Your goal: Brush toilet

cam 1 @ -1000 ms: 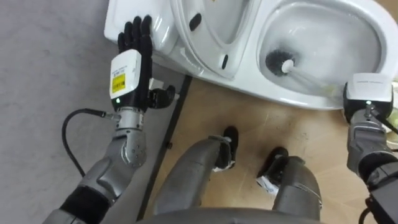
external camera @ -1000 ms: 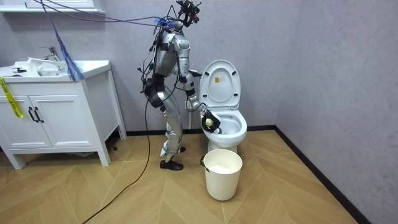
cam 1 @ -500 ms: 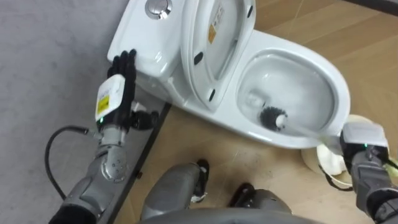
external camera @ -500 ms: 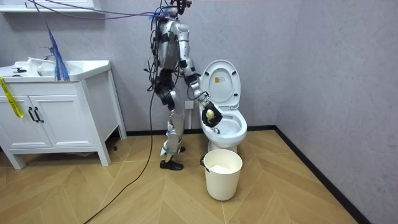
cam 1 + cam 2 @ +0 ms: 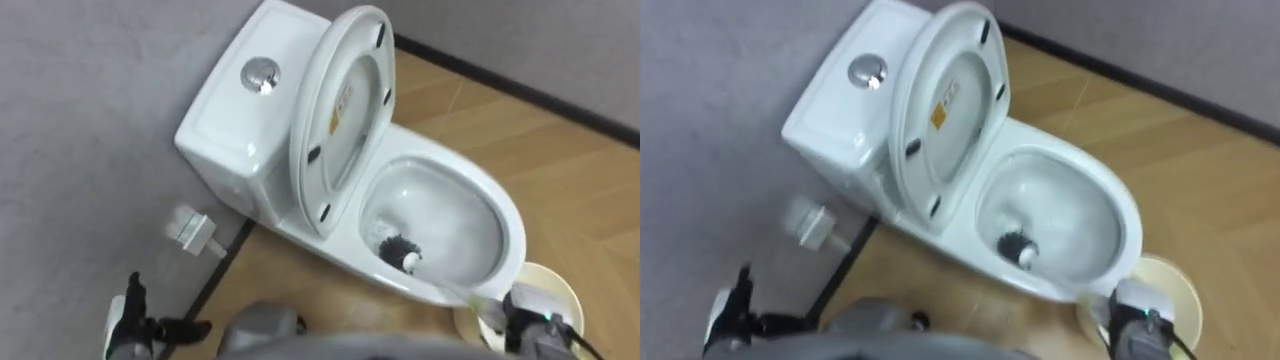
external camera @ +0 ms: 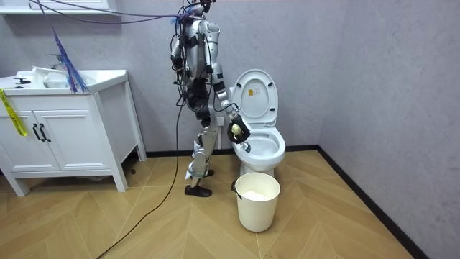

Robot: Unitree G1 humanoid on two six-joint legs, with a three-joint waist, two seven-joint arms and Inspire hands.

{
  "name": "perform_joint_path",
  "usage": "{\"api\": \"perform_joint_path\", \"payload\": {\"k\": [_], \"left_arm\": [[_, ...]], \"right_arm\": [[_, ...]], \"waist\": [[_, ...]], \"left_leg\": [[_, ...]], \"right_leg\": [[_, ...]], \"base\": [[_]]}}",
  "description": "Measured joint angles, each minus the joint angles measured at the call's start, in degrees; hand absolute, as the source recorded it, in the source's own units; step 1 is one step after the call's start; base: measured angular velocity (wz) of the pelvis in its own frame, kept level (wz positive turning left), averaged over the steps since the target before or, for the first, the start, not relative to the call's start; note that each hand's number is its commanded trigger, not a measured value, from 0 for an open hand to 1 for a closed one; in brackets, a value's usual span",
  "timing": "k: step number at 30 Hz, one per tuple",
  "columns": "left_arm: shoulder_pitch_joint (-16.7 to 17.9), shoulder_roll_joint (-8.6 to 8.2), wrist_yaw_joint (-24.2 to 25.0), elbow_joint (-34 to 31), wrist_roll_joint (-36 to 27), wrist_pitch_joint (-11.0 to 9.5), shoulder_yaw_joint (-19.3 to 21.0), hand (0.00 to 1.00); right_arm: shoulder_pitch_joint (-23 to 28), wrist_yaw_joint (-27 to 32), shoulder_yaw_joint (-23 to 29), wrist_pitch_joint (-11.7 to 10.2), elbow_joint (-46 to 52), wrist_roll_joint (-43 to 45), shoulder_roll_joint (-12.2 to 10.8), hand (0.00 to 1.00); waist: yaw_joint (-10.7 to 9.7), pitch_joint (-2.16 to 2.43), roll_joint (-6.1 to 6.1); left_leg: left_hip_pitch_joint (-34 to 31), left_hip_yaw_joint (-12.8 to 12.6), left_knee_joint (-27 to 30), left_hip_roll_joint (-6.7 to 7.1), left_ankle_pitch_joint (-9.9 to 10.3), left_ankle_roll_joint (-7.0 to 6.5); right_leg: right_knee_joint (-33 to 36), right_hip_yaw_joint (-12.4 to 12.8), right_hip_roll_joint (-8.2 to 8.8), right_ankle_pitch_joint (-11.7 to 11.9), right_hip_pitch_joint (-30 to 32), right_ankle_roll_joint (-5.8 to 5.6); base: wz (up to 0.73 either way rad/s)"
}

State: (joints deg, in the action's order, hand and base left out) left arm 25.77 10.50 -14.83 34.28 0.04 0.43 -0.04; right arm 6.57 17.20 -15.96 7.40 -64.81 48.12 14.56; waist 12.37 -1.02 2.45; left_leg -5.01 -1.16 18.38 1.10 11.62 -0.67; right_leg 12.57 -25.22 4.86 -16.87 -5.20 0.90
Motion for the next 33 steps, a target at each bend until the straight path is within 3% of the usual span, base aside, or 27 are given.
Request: {"api": "perform_joint_path", "payload": {"k": [2, 6, 8, 10, 13, 16, 22, 25, 29, 30, 31, 32, 33], "left_arm": [[-0.15, -0.91, 0.16, 1.88, -0.62, 0.01, 0.85, 0.00], [-1.78, -2.13, 0.62, 6.13, -1.86, 0.22, 2.40, 0.00], [-3.74, -2.41, 0.82, 9.71, -3.09, 0.52, 2.71, 0.00], [-5.63, -2.74, 0.96, 12.85, -2.88, 0.95, 4.67, 0.00], [-7.32, -2.85, 1.78, 15.68, -2.64, 0.92, 5.87, 0.00], [-9.69, -2.79, 2.68, 18.76, -1.46, 0.76, 6.32, 0.00], [-11.86, -2.79, 4.21, 20.25, 4.63, -0.39, 6.59, 0.00], [-11.89, -2.88, 4.34, 20.45, 6.18, -0.36, 5.36, 0.00], [-12.23, -2.85, 4.37, 20.41, 6.34, -0.36, 3.62, 0.00], [-12.47, -2.81, 4.39, 20.39, 6.34, -0.38, 3.11, 0.00], [-12.65, -2.83, 4.46, 20.39, 6.34, -0.43, 2.92, 0.00], [-12.68, -2.84, 4.51, 20.43, 6.31, -0.30, 2.89, 0.00], [-12.32, -2.91, 4.55, 20.57, 6.32, -0.17, 2.87, 0.00]], "right_arm": [[0.52, -0.62, 2.64, -0.31, -0.05, -0.84, -0.75, 1.00], [2.60, -0.82, 6.99, -0.54, -0.87, -5.16, -2.76, 1.00], [3.19, -0.84, 9.46, -0.65, -0.86, -7.97, -3.39, 1.00], [4.18, -0.83, 12.86, -1.78, -0.76, -11.57, -3.90, 1.00], [4.51, -0.20, 17.27, -2.86, 0.31, -17.36, -4.13, 1.00], [5.97, 1.40, 18.42, -5.55, 2.96, -20.28, -4.17, 1.00], [6.09, 5.36, 21.86, -8.62, 4.88, -21.75, -5.22, 1.00], [6.44, 7.55, 21.85, -8.82, 5.51, -23.00, -5.25, 1.00], [7.46, 10.29, 22.32, -9.33, 7.54, -26.44, -5.56, 1.00], [7.44, 11.14, 22.36, -9.39, 7.65, -27.73, -5.71, 0.96], [7.44, 11.87, 22.36, -9.39, 7.65, -28.47, -5.86, 0.66], [7.44, 12.15, 22.36, -9.40, 7.68, -28.67, -5.91, 0.04], [7.52, 12.77, 22.37, -9.47, 7.77, -28.84, -5.95, 0.00]], "waist": [[-1.02, 0.26, -0.32], [-3.35, 0.35, -0.36], [-4.16, 0.38, -0.43], [-5.34, 0.44, -0.37], [-7.58, 0.77, -0.81], [-8.63, 1.08, -1.67], [-11.95, 1.06, -2.93], [-12.95, 1.11, -3.06], [-15.47, 1.20, -3.31], [-15.92, 1.20, -3.32], [-16.33, 1.19, -3.31], [-16.57, 1.19, -3.30], [-16.94, 1.15, -3.36]], "left_leg": [[1.33, 0.10, -0.88, 0.13, 0.00, 0.00], [4.06, -0.18, -2.54, 0.11, -0.01, 0.02], [5.21, -0.86, -3.67, -0.01, -0.03, 0.05], [6.77, -3.23, -5.01, -0.41, -0.04, 0.06], [7.58, -4.62, -5.12, -0.67, -0.02, 0.05], [8.94, -5.46, -6.35, -1.09, -0.01, 0.06], [10.92, -9.47, -7.96, -1.27, -0.01, 0.06], [10.88, -10.88, -8.30, -1.29, 0.00, 0.05], [10.96, -11.22, -8.79, -1.22, -0.01, 0.03], [11.20, -11.35, -8.90, -1.20, -0.01, 0.03], [11.54, -11.51, -9.01, -1.19, -0.01, 0.03], [11.66, -11.57, -9.02, -1.19, -0.01, 0.02], [11.75, -11.67, -9.02, -1.20, -0.01, 0.02]], "right_leg": [[-0.23, 0.16, -0.06, -0.01, -1.07, -0.01], [-0.90, 2.41, -0.37, 0.00, -2.68, 0.00], [-0.90, 5.01, -0.62, 0.01, -2.68, 0.03], [-0.90, 7.95, -0.90, 0.12, -2.65, 0.20], [-0.86, 10.58, -1.04, 0.68, -2.42, 0.18], [-0.95, 13.09, -1.50, 1.65, -2.38, 0.19], [-1.15, 17.14, -1.86, 2.06, -1.82, -0.16], [-1.05, 18.88, -2.15, 2.48, -0.87, -0.40], [-0.98, 19.23, -2.18, 2.77, -0.57, -0.61], [-0.97, 19.51, -2.32, 2.80, -0.60, -0.66], [-0.98, 19.99, -2.37, 2.82, -0.69, -0.69], [-0.98, 20.16, -2.38, 2.82, -0.71, -0.70], [-1.02, 20.47, -2.41, 2.87, -0.67, -0.71]], "base": [[0.01], [-0.16], [-0.28], [-0.49], [-0.45], [-0.51], [-0.30], [-0.27], [-0.09], [-0.14], [-0.17], [-0.18], [-0.12]]}}
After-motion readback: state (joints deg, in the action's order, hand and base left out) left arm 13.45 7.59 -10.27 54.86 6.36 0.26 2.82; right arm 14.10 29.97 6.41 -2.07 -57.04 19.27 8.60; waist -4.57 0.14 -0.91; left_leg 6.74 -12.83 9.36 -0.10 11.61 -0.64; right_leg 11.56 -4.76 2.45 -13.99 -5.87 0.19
